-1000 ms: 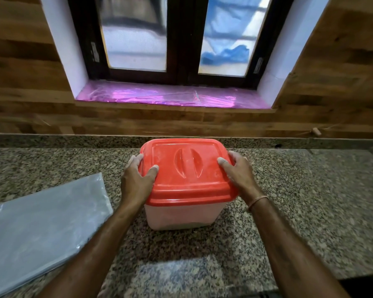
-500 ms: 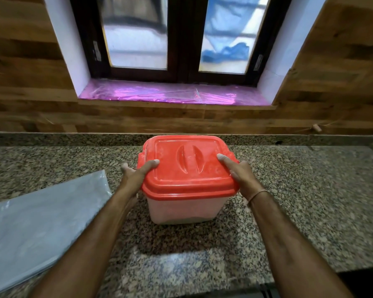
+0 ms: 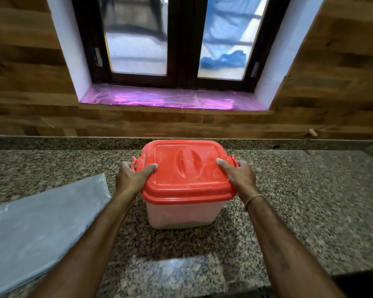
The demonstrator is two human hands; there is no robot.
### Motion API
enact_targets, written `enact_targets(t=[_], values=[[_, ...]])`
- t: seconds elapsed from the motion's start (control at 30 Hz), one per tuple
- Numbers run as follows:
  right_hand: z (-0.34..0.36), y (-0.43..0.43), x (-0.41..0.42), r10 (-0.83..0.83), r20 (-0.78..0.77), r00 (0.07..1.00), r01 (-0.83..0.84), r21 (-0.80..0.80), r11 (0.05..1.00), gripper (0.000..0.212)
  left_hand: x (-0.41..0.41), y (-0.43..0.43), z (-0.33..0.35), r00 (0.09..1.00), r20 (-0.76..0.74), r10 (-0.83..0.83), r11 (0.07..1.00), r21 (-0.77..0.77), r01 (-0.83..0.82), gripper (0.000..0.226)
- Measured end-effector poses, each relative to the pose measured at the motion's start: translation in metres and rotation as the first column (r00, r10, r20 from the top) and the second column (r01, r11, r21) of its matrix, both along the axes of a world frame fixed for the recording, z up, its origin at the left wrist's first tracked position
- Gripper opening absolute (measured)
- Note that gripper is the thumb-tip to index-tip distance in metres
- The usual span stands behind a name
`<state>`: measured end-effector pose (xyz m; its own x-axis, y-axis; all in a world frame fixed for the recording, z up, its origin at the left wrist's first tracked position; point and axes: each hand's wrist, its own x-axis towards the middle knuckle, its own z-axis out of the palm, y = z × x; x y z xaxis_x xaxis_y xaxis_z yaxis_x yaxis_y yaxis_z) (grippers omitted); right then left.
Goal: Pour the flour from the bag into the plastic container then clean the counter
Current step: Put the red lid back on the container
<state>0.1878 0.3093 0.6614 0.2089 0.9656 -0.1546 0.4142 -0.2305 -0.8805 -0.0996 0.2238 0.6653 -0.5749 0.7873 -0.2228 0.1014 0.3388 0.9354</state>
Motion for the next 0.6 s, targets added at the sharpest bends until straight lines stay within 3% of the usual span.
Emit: enact_targets(t=[0.1, 0.23, 0.3, 0.37, 0.47, 0.6], values=[[0.0, -0.002, 0.0, -0.005, 0.049, 0.999, 0.003, 0.034, 0.999, 0.066, -0.001, 0.001, -0.005, 0.999, -0.004, -0.052, 0.999, 0.003, 0.052, 0.095], [0.001, -0.001, 0.0, 0.01, 0.069, 0.998, -0.013, 0.047, 0.999, 0.064, -0.019, 0.005, -0.01, 0.957, 0.237, -0.167, 0.986, 0.03, 0.165, 0.113], [0.004, -0.003, -0.001, 0.013, 0.118, 0.993, -0.019, 0.052, 0.998, 0.056, -0.023, 0.008, -0.012, 0.934, 0.282, -0.221, 0.975, 0.032, 0.221, 0.114], [0.006, -0.006, -0.007, 0.015, 0.291, 0.957, -0.047, 0.102, 0.994, 0.049, -0.021, 0.007, -0.015, 0.962, 0.148, -0.227, 0.974, 0.014, 0.228, 0.108], [0.006, -0.008, -0.025, 0.012, 0.631, 0.776, -0.16, 0.178, 0.971, 0.048, -0.011, 0.006, -0.014, 0.962, -0.109, -0.249, 0.968, -0.039, 0.246, 0.091], [0.007, -0.001, -0.038, 0.057, 0.717, 0.695, -0.26, 0.177, 0.949, 0.054, 0.003, 0.009, -0.01, 0.883, -0.376, -0.282, 0.958, -0.157, 0.239, 0.087]])
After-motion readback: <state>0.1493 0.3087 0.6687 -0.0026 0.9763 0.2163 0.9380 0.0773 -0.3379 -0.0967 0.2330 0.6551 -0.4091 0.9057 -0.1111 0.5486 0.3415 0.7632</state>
